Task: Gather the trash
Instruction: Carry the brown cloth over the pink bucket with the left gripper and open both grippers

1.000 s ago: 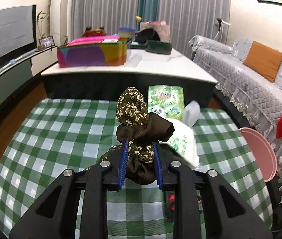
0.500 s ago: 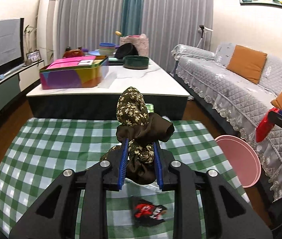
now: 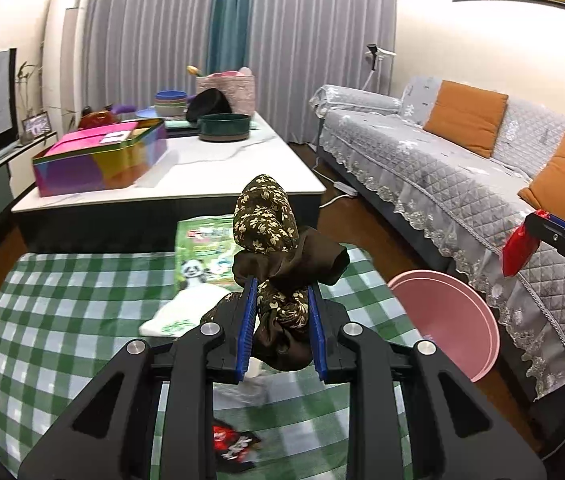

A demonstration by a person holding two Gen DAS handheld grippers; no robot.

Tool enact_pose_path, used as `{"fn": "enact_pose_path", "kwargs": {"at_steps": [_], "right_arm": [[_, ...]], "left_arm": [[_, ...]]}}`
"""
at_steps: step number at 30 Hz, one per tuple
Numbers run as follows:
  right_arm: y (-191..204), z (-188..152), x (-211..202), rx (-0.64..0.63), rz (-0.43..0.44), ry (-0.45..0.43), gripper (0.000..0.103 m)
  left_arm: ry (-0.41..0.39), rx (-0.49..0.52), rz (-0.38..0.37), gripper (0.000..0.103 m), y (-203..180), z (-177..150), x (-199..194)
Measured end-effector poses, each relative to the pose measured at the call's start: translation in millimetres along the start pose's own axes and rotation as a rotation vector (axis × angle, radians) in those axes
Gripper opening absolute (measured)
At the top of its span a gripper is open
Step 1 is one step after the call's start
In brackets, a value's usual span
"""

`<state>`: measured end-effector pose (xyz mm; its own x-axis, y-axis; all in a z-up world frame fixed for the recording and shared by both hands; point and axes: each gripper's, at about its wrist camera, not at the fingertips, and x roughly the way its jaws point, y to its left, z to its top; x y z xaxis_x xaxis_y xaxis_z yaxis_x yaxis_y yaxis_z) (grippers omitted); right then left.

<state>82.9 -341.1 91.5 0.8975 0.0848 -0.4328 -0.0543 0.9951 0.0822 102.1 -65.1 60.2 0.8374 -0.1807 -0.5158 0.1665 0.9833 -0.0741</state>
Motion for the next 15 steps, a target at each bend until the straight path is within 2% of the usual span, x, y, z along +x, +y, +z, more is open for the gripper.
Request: {"fn": "enact_pose_path", "kwargs": {"at_steps": [15], "right_arm": [[-48.5,-3.0,-0.5,0.024,-0.100,0.006,0.073]], "left_arm": [[0.035,0.063,-0.126,0.024,-71.2,3.7,29.0]]}}
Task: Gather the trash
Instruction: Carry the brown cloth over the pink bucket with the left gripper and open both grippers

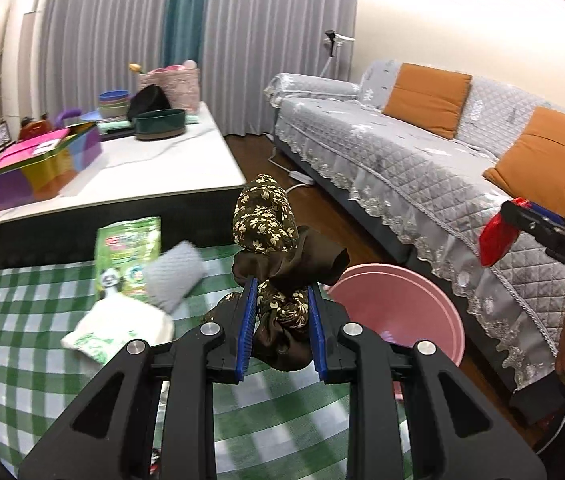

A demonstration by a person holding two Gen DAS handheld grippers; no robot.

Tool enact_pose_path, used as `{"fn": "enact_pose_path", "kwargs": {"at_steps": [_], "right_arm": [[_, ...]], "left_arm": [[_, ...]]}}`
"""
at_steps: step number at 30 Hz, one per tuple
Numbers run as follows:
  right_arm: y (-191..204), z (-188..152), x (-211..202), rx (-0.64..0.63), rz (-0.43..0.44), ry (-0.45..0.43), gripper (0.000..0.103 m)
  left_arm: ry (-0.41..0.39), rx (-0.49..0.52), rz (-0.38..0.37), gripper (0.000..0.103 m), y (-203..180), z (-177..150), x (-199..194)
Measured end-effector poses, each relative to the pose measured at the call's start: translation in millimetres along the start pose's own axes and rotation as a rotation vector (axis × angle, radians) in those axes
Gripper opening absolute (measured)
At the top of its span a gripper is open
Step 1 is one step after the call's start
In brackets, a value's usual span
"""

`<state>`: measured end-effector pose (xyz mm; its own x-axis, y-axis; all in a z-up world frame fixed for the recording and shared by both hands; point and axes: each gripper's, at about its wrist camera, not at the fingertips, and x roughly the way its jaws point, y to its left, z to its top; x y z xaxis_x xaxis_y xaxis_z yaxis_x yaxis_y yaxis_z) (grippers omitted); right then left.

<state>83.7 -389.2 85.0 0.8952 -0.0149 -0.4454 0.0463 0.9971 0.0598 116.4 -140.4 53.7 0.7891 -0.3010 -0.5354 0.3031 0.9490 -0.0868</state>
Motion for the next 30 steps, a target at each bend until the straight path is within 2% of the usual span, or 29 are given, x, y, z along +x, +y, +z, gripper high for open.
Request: {"fn": "enact_pose_path", "kwargs": {"at_steps": [13,21,30], "right_arm": [[-13.8,-8.6,25.9,0.022,-0.022,0.059,0.073],[-18.6,-14.7,41.5,0.028,-0.032,0.090,0.073],[-25.6,-22.8,52.7,0.044,-0.030,0.121,0.073]], "left_arm": [[0.030,0.025,-0.146,0.024,-55.9,23.3,52.3],[0.071,0.034,-0.192,0.025,-73.7,31.1,93.7],[0.104,0.053,-0.240,0.026,-86.3,28.2,110.9]]}}
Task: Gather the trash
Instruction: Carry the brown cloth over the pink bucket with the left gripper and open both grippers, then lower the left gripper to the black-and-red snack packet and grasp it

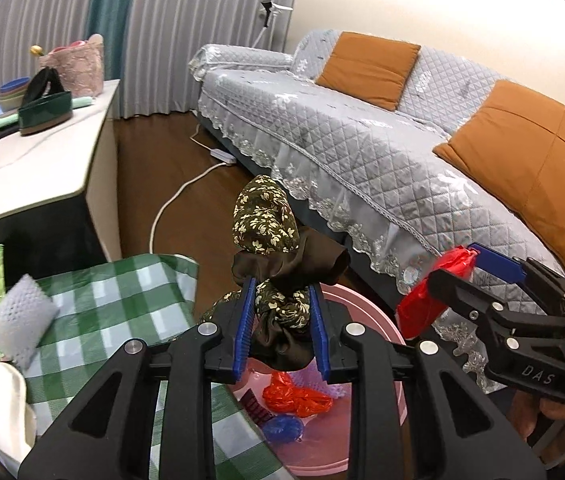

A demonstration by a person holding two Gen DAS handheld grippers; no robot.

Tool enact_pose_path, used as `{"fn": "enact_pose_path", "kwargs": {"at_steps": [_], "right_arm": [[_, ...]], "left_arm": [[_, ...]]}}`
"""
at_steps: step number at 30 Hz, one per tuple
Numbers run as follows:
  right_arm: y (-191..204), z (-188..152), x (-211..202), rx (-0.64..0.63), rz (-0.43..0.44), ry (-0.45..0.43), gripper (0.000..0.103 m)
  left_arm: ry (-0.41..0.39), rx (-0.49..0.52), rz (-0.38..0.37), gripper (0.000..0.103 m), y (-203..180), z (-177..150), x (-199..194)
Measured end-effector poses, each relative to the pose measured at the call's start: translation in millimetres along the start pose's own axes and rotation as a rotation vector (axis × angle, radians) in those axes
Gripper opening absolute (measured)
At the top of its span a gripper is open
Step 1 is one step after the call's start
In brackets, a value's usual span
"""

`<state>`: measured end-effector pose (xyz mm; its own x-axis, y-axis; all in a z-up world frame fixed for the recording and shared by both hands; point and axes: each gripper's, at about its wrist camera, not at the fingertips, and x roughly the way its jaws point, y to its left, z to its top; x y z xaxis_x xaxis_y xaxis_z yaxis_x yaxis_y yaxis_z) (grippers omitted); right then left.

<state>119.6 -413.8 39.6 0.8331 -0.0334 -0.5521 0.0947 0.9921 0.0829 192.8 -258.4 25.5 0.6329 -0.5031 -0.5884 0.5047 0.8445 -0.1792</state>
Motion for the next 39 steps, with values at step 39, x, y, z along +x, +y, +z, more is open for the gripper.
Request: {"fn": "enact_pose_path", "kwargs": {"at_steps": [39], "right_arm": [[116.4,-7.4,-40.9,-0.046,0.263,-0.036,0.053]], "left_arm": [[-0.078,-0.132,0.260,0.044,110.4,-99.6,-189.2]]}}
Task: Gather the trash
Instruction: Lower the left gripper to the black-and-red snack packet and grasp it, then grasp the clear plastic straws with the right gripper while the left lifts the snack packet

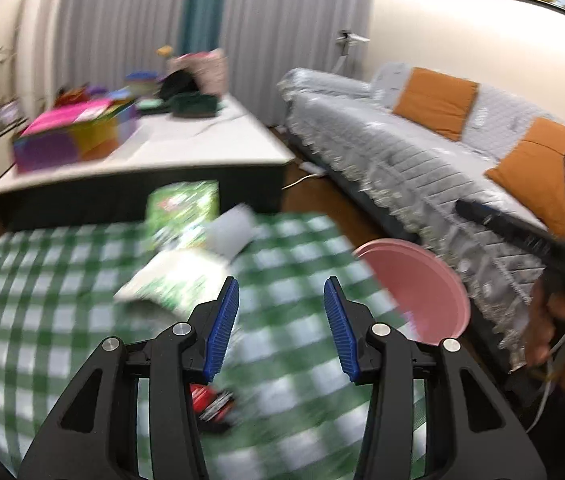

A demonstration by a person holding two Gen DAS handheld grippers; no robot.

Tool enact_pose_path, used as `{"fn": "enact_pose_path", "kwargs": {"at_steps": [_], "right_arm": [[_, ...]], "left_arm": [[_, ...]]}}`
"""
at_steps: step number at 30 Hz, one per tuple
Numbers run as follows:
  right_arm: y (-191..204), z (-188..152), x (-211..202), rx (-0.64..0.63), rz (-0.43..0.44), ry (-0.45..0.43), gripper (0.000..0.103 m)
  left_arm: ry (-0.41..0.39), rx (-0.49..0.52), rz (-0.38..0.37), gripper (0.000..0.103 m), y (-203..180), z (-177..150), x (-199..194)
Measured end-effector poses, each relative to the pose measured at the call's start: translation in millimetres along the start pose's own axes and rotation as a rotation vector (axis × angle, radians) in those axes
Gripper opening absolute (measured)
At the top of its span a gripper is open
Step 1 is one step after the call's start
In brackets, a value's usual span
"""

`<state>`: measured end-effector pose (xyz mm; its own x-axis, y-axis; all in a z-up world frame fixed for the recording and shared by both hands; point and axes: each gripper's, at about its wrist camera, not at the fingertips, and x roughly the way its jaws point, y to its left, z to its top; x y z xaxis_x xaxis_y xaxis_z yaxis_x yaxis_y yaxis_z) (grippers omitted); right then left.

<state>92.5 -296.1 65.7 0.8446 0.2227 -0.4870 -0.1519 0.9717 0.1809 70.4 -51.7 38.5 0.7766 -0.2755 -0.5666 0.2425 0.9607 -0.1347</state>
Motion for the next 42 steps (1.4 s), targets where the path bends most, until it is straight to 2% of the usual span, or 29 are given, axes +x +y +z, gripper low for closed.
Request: {"fn": "enact_pose_path", "kwargs": {"at_steps": [5,10,16,20,23,25,27,29,38,42], "right_arm": [[29.8,-7.0,12.0,-0.051,0.051,0.026,0.053],[56.6,-10.5,28.1,-0.087,0.087,0.053,0.053],[80.7,-14.5,45.9,-0.121,0.113,0.085,0.053],[87.1,-19.3,53.4,-0.135,0.119,0.104,0.053],[88.7,-21.0,57.5,-0.135,0.125,0.117,0.053],[92.1,-22.3,61.0,-0.139,0.130,0.126,0.053],[95.3,-23.3,65.1,-0.144,0.137,0.134,0.053],[100.6,-25.6,70.5,-0.154,0.151,0.146,0.054],[136.4,-47.9,111.6,-0.219,0.235,0.259,0.054],[153.9,-59.4,130.9,-0.258,0.271,0.315,0.055]], "left_arm": [[0.055,-0.087,0.080,0.044,49.1,-34.3,3.6],[0.117,-0.128,0.105,0.044,77.0,-61.7,7.1],[0.161,-0.157,0.062,0.045,79.4,-74.6,15.0],[0.169,-0.164,0.033,0.062,74.9,-76.1,23.6],[0.189,-0.151,0.017,0.065,67.5,-77.1,32.8],[0.220,-0.128,0.032,0.065,62.6,-79.5,41.0],[0.248,-0.117,0.051,0.064,61.7,-81.7,46.8],[0.262,-0.133,0.061,0.045,66.1,-82.3,49.2],[0.221,-0.236,0.195,0.045,107.2,-75.2,39.7],[0.200,-0.273,0.227,0.045,123.3,-72.5,34.1]]}}
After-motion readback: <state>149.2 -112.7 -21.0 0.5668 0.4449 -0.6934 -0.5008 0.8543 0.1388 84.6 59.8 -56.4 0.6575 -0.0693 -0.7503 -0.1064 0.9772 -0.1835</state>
